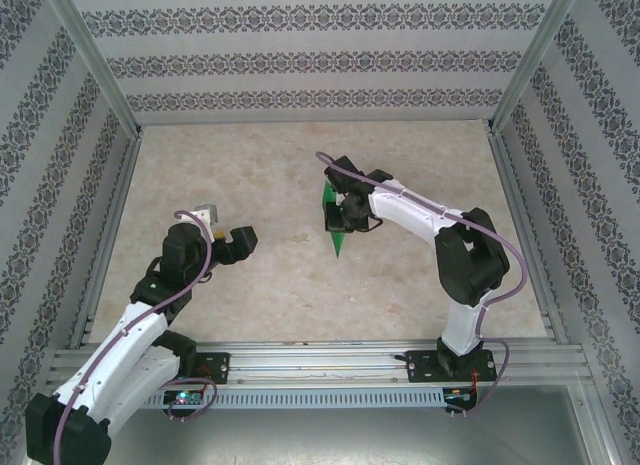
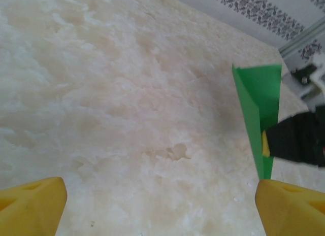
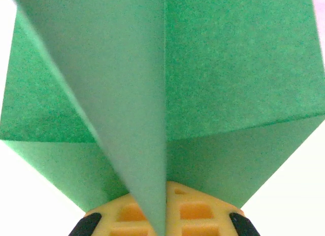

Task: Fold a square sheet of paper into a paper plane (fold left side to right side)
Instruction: Place the paper plane at the center of the table.

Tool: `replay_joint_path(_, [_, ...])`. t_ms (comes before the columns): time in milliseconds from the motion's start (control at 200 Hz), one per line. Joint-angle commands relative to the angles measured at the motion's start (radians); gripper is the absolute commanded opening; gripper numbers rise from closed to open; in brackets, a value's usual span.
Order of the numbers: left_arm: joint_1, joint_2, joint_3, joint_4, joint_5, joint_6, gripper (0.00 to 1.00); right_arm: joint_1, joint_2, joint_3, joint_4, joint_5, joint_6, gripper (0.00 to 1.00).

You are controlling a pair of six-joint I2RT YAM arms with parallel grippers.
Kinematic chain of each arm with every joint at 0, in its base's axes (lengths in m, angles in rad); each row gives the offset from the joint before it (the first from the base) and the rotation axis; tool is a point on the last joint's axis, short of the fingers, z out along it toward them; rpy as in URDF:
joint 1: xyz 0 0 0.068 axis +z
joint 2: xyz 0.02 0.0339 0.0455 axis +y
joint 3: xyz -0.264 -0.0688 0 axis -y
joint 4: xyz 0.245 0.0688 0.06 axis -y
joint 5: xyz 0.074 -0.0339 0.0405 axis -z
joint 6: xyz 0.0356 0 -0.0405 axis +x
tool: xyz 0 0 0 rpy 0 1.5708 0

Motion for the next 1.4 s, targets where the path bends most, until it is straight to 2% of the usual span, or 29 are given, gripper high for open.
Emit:
replay_joint_path(0, [0.016, -0.038, 0.052, -0.072, 0.042, 0.120, 0.98, -0.025, 0.058, 0.084, -0.041, 0.042, -0.005, 0.00])
replay_joint_path(170, [0.017, -0.057, 0.073, -0.080, 0.107, 0.185, 1.00, -0.059, 0.164, 0.236, -0.099, 0.066, -0.030, 0.00])
replay_joint_path(530, [0.018, -0.055, 0.097, -0.127, 0.088, 0.231, 1.00, -0.080, 0.373, 0.504, -0.237, 0.090, -0.066, 0.00])
replay_joint_path(1059, [0.021, -0.043, 0.101, -0.164, 0.070, 0.206, 1.00, -0.085, 0.642, 0.913, -0.425, 0.146, -0.057, 0.00])
replay_joint_path(1394, [0.020, -0.037, 0.103, -0.187, 0.062, 0.205, 1.00, -0.088, 0.698, 0.960, -0.476, 0.217, -0.042, 0.01])
